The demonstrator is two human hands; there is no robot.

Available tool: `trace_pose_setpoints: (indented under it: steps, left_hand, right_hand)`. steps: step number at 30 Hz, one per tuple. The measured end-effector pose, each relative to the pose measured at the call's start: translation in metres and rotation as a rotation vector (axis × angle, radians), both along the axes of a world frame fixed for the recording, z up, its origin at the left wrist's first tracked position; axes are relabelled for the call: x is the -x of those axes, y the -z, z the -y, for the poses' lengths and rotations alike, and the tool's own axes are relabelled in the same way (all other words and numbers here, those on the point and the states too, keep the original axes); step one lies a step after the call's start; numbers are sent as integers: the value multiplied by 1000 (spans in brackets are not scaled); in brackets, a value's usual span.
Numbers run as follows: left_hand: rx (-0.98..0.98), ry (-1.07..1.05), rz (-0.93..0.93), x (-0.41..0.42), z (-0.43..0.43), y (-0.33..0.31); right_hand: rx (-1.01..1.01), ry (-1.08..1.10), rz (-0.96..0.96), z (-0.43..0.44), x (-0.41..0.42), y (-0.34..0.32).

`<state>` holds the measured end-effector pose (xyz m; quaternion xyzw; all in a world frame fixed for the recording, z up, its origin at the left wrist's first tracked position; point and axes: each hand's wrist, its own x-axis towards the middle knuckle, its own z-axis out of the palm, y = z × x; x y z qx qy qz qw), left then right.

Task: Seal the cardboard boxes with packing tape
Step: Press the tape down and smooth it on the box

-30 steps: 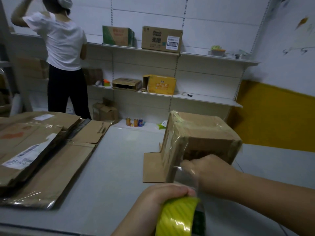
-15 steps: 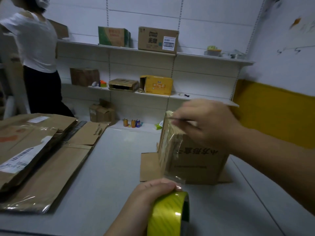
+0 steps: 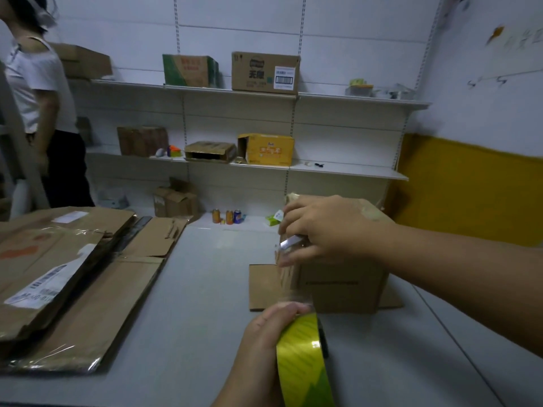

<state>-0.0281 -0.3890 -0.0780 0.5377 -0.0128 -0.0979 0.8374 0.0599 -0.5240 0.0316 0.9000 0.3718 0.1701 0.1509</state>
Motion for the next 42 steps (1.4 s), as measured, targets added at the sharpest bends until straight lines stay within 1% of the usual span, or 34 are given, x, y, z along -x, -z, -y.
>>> trace_pose_setpoints:
  steps: [1,3,8,10,11,12,13,15,16,17,18,19,21,22,24,25,27,28,31,33,35,37,39,41,42]
  left_hand:
    - [-20,-4,8,-3,-1,3]
    - [-77,-3,16,-7,-2,10]
    - [-146,22,73,-4,-2,11]
    - [-122,59,87,-1,-3,12]
    - [-111,70,82,-1,-3,11]
    - [-120,67,80,-3,-3,12]
    - [-151,37,78,-7,-2,15]
    - [-177,-7,52,-12,-1,17]
    - [-184,-20,55,-12,-1,18]
    - [-183,-28,65,-12,-1,19]
    - [-173,-30,76,-12,-1,21]
    - [-151,-37,85,-12,-2,22]
    - [-111,-39,82,-14,-3,24]
    - [-109,-41,80,-16,-3,27]
    - [-115,-15,94,-17,-3,28]
    - [-126,-4,91,-17,-4,28]
    - [-165,-2,85,-23,-4,27]
    - [-177,-3,79,-25,-4,27]
    - [-229,2,69,-23,-5,24]
    - [-214,-22,79,-22,-3,24]
    - [-169,-26,79,-17,-4,26]
    - [-153,-37,71,-19,-4,29]
    - [-148,-34,60,-19,-4,29]
    - [-86,-20,61,-12,-5,25]
    - [-69,-27,81,-9,-5,25]
  right_hand:
    - [-28,24,-19,0,0,-1]
    - [-35,8,11,-3,-4,2]
    - [76,1,76,1,-12,9]
    - [136,23,30,1,-10,3]
    - [125,45,-36,0,-7,-1]
    - [60,77,-129,-1,-5,-6]
    - [-74,119,-252,-1,-3,-10]
    - [-489,185,-522,2,-2,-16]
    - [-674,179,-584,4,-2,-16]
    - [-804,164,-576,7,-3,-15]
    - [-888,156,-535,8,-3,-12]
    - [-910,165,-461,8,-3,-9]
    - [-807,201,-277,5,-6,-5]
    - [-733,215,-226,3,-6,-4]
    - [-602,208,-231,-2,-3,-7]
    - [-490,207,-225,-3,-1,-9]
    - [-202,198,-160,-6,2,-10]
    - [-128,177,-125,-7,1,-8]
    - [-82,146,-29,-10,-1,-1]
    - [-27,130,63,-8,-4,4]
    - [12,66,153,-3,-6,9]
    - [-11,14,203,0,-6,14]
    - [-48,-5,175,-2,-6,12]
    - [-16,23,36,0,-7,2]
    - [43,30,-38,1,-8,-5]
